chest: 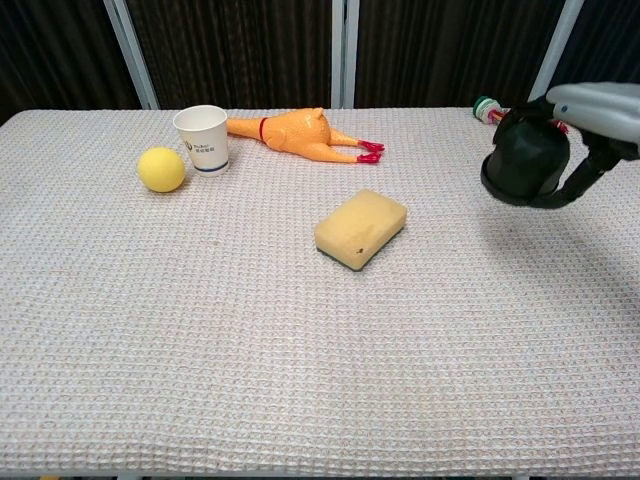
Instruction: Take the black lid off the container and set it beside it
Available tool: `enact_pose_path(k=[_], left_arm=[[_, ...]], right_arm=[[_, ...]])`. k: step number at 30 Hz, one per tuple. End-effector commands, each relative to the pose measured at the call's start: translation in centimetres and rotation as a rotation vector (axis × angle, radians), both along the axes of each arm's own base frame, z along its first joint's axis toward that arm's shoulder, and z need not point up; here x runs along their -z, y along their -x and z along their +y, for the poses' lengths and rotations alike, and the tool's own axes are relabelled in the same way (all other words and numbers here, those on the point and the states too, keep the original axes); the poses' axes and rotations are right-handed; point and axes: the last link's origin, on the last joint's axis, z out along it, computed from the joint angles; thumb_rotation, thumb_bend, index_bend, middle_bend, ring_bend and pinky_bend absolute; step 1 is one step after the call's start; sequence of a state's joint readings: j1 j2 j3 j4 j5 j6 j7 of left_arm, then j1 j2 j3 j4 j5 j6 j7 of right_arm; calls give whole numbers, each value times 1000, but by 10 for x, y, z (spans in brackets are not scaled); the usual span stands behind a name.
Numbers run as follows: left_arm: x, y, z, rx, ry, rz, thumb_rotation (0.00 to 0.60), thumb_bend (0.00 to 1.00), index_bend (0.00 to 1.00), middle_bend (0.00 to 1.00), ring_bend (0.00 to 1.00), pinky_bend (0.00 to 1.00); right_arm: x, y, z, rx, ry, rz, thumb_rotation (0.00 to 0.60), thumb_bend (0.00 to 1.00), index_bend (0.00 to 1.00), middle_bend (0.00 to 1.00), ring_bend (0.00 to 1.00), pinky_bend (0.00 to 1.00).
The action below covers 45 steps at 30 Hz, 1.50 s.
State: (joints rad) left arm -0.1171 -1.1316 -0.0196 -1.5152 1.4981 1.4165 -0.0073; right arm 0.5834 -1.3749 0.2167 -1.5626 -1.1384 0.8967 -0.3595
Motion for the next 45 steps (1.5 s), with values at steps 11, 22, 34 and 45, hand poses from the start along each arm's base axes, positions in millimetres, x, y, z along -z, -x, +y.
enact_pose_path(k=[11, 22, 34, 45], left_arm=[[1, 0, 0, -3, -1, -7, 600, 187, 83, 103, 0, 142], [-1, -1, -2, 2, 0, -14, 600, 187, 83, 103, 0, 155], [1, -4, 2, 16, 2, -19, 600, 187, 83, 103, 0, 157], [5, -4, 1, 16, 12, -32, 600, 187, 83, 103, 0, 160]], right_arm=[[-92, -68, 13, -271, 364, -179, 600, 148, 275, 457, 88, 0], [7, 21, -8, 88, -41, 118, 600, 160, 278, 446, 88, 0], [-130, -101, 16, -397, 524, -391, 600, 147, 276, 446, 89, 0], [-25, 3, 4, 17, 116, -80, 600, 148, 274, 446, 96, 0]])
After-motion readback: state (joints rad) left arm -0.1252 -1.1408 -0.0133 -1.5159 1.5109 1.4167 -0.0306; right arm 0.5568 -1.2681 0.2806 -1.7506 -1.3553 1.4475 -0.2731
